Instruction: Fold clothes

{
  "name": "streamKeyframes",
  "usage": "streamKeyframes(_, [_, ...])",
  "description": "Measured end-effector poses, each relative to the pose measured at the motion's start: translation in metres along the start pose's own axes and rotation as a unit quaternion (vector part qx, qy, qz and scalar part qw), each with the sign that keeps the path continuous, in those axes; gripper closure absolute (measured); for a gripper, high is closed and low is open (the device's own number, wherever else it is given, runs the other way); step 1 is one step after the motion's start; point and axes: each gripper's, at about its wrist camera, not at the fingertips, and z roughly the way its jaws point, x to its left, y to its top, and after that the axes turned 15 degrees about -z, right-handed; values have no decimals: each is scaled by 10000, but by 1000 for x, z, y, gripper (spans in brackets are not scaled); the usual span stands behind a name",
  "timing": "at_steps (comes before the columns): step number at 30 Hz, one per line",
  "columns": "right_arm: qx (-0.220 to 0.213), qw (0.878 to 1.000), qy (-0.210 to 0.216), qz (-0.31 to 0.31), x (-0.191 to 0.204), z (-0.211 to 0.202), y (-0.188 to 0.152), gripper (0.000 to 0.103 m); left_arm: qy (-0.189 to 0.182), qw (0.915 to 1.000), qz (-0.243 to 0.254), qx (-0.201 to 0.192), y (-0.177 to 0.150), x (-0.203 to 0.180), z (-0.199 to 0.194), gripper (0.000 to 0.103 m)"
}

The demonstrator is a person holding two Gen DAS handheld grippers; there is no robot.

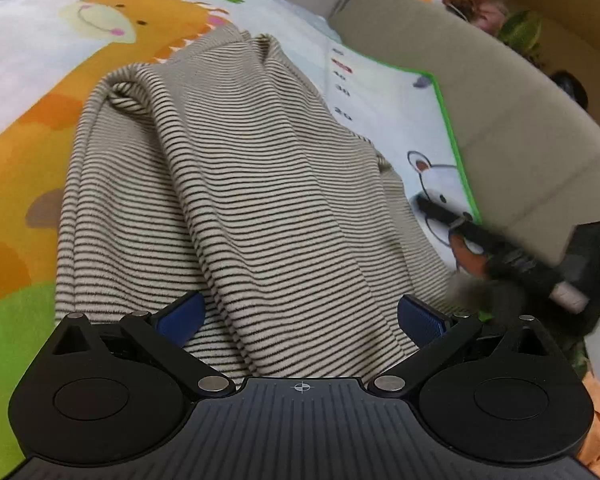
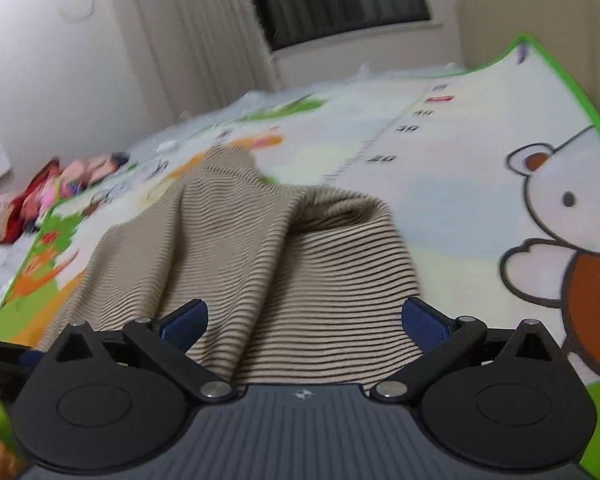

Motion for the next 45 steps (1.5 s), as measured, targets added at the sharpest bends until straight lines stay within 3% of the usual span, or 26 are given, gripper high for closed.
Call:
streamKeyframes(2, [-39, 9998, -16, 203, -6, -2, -2, 0, -22, 9997, 211, -125, 2, -4, 0, 19])
streamKeyframes(3, [-36, 9995, 13, 319, -8, -1, -3, 0, -33, 9993, 317, -187, 3, -7, 0, 49])
streamKeyframes(4, [-34, 9990, 43, 436, -11, -1, -4, 0, -44, 9988, 422, -249, 4, -9, -1, 57])
streamKeyframes(6, [-43, 9979, 50, 648, -13, 0, -1, 0, -66, 9973, 633, -374, 7, -13, -1, 61])
streamKeyframes(8, [90, 9967, 19, 805, -14, 6, 1, 0, -87, 9951, 844, -498, 9, -17, -1, 73])
streamKeyframes(10, [217, 9975, -44, 669, -11, 6, 3, 0, -109, 9924, 1054, -622, 11, -22, -1, 90])
streamKeyframes(11, [297, 9980, -101, 552, -8, 7, 5, 0, -120, 9908, 1159, -684, 12, -24, -1, 92])
streamKeyframes(15, [699, 9967, -417, -59, 9, 15, 11, 0, 7, 9797, 626, -1902, 66, 0, -43, 92])
streamKeyframes(19, [937, 9936, -532, -326, 16, 22, 16, 0, 141, 9496, 36, -3130, 121, 24, -86, 92])
streamKeyframes(21, [966, 9932, -549, -332, 16, 22, 16, 0, 444, 9354, -491, -3472, 146, 56, -92, 89])
streamKeyframes(23, [978, 9926, -606, -378, 19, 23, 16, 0, 803, 9240, -977, -3609, 161, 92, -94, 79])
streamKeyframes(25, [975, 9921, -664, -419, 21, 24, 16, 0, 1146, 9133, -1495, -3611, 173, 131, -95, 43])
streamKeyframes(27, [982, 9919, -685, -412, 22, 24, 17, 0, 1290, 9045, -2056, -3505, 176, 167, -99, 34])
streamKeyframes(29, [1005, 9916, -725, -378, 23, 24, 19, 0, 1346, 8956, -2385, -3505, 169, 188, -114, 31])
streamKeyframes(31, [989, 9914, -800, -298, 24, 24, 24, 0, 1307, 8955, -2397, -3514, 159, 189, -120, 23])
streamKeyframes(34, [543, 9954, -740, -271, 36, 16, 39, 5, 1037, 9099, -2007, -3479, 146, 159, -123, 20])
streamKeyframes(36, [220, 9948, -800, -590, 52, 11, 50, 22, 695, 9244, -1506, -3435, 138, 126, -114, 13])
streamKeyframes(38, [137, 9911, -786, -1068, 73, 13, 62, 64, 400, 9356, -942, -3379, 123, 92, -94, 7])
streamKeyframes(41, [293, 9884, -484, -1407, 103, 23, 72, 64, 76, 9494, -31, -3139, 98, 51, -57, 5])
streamKeyframes(43, [391, 9897, -247, -1354, 117, 36, 75, 54, 23, 9555, 500, -2907, 83, 37, -28, 5])
streamKeyframes(45, [440, 9886, -149, -1429, 132, 50, 73, 49, 74, 9606, 652, -2701, 75, 38, -5, 5])
